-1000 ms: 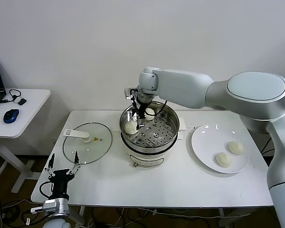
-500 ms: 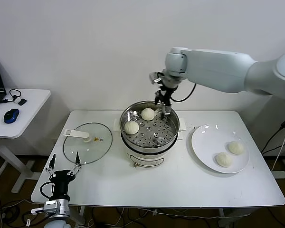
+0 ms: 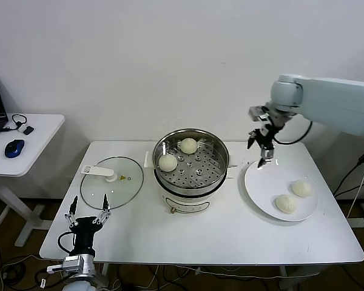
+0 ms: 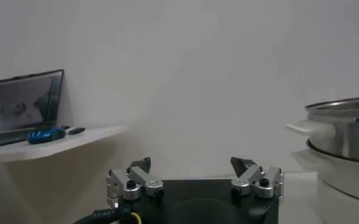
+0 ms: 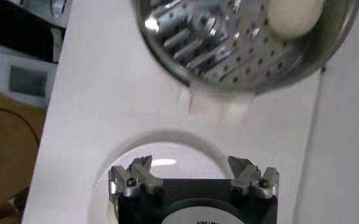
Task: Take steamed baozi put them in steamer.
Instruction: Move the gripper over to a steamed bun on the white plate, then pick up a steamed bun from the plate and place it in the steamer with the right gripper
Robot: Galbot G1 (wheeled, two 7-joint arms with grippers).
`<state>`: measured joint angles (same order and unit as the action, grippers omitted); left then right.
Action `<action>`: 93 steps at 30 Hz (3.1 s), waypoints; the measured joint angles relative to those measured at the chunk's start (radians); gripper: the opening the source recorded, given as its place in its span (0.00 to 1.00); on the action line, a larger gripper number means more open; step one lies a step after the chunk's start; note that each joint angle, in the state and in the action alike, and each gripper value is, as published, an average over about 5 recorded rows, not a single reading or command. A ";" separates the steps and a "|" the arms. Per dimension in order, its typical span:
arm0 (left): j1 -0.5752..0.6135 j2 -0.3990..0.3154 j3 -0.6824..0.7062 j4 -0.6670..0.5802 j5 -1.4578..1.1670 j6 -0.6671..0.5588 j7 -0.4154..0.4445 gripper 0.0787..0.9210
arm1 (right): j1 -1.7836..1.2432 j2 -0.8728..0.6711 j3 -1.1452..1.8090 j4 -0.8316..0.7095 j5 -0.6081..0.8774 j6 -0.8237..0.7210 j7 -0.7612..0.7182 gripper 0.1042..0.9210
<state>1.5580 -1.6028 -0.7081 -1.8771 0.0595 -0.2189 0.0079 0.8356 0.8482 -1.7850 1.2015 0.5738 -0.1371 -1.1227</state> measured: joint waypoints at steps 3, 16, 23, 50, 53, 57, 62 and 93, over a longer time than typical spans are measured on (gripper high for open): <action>0.004 -0.001 -0.002 -0.004 0.001 -0.002 -0.001 0.88 | -0.012 -0.054 -0.003 0.016 -0.027 0.013 0.002 0.88; 0.015 -0.006 -0.012 -0.009 0.005 -0.010 -0.004 0.88 | -0.128 -0.193 0.055 0.006 -0.132 0.058 0.016 0.88; 0.017 -0.006 -0.021 -0.005 0.007 -0.012 -0.004 0.88 | -0.232 -0.223 0.135 -0.026 -0.181 0.071 0.024 0.88; 0.009 -0.006 -0.027 0.020 0.018 -0.018 -0.004 0.88 | -0.527 -0.229 0.382 -0.156 -0.296 0.110 0.048 0.88; 0.008 -0.006 -0.026 0.022 0.018 -0.018 -0.004 0.88 | -0.547 -0.223 0.403 -0.172 -0.304 0.118 0.049 0.88; 0.006 -0.006 -0.023 0.025 0.019 -0.019 -0.004 0.88 | -0.564 -0.213 0.426 -0.194 -0.311 0.130 0.051 0.88; 0.006 -0.006 -0.022 0.025 0.019 -0.020 -0.004 0.88 | -0.578 -0.201 0.446 -0.216 -0.320 0.139 0.052 0.88; 0.011 -0.006 -0.019 0.012 0.019 -0.020 -0.004 0.88 | -0.547 -0.204 0.421 -0.178 -0.320 0.125 0.048 0.62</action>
<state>1.5688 -1.6091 -0.7275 -1.8655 0.0787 -0.2389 0.0043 0.2887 0.6446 -1.3640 1.0240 0.2538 -0.0117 -1.0752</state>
